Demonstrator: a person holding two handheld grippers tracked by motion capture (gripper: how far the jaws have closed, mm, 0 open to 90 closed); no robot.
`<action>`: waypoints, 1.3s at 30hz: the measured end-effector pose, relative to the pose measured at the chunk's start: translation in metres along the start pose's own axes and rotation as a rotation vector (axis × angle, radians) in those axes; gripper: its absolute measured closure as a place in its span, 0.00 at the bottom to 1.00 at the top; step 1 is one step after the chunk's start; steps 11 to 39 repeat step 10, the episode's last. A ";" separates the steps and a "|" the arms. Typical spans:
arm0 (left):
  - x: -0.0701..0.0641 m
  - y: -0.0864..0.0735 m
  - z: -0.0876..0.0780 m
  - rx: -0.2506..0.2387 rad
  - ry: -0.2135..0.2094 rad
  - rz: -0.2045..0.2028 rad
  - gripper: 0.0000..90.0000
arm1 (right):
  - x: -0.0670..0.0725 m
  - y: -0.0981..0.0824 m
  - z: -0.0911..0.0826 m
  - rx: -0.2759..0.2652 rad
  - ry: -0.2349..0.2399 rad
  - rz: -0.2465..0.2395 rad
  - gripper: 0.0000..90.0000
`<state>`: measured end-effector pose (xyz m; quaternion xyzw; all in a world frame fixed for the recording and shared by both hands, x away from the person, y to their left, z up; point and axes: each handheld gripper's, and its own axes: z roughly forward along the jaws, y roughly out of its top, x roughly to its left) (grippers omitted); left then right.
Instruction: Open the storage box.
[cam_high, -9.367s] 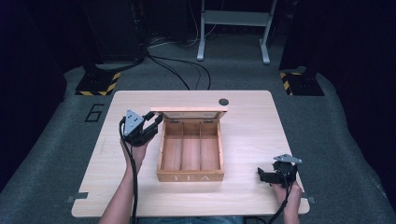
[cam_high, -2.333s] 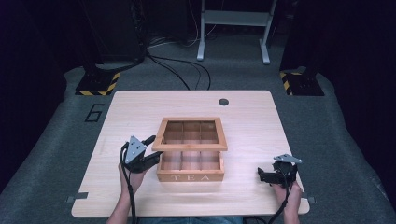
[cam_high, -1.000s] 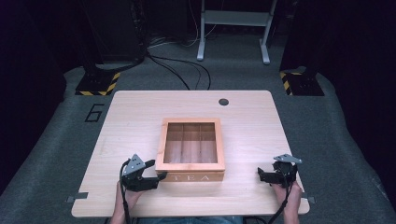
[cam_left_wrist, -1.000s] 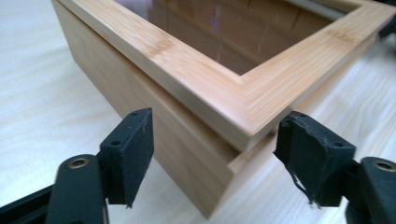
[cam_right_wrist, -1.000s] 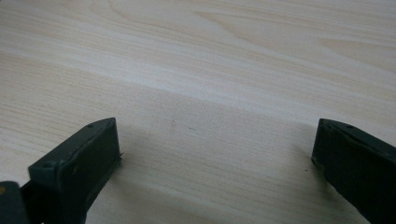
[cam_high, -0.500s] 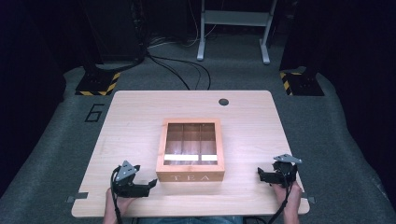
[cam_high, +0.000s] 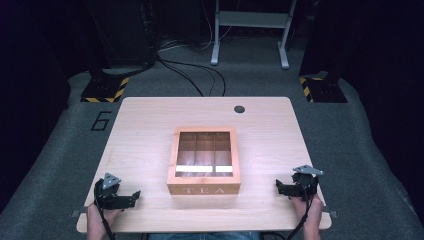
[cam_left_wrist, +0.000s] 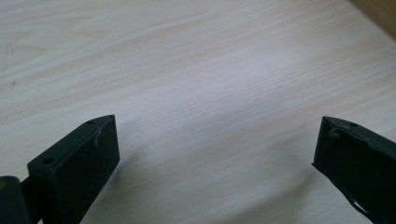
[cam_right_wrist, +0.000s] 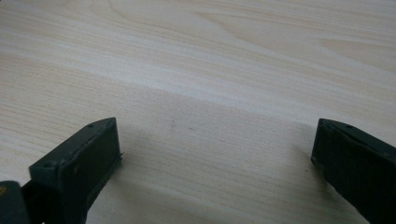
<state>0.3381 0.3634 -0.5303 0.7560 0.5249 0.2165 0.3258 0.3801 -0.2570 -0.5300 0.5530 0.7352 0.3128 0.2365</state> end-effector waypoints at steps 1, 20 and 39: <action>0.002 -0.001 0.001 -0.004 0.012 0.000 0.00 | 0.000 0.000 0.000 0.000 0.000 0.000 0.01; 0.005 -0.001 0.002 -0.007 0.029 -0.004 0.00 | 0.000 0.000 0.000 -0.001 0.002 -0.001 0.01; 0.005 -0.001 0.002 -0.007 0.029 -0.004 0.00 | 0.000 0.000 0.000 -0.001 0.002 -0.001 0.01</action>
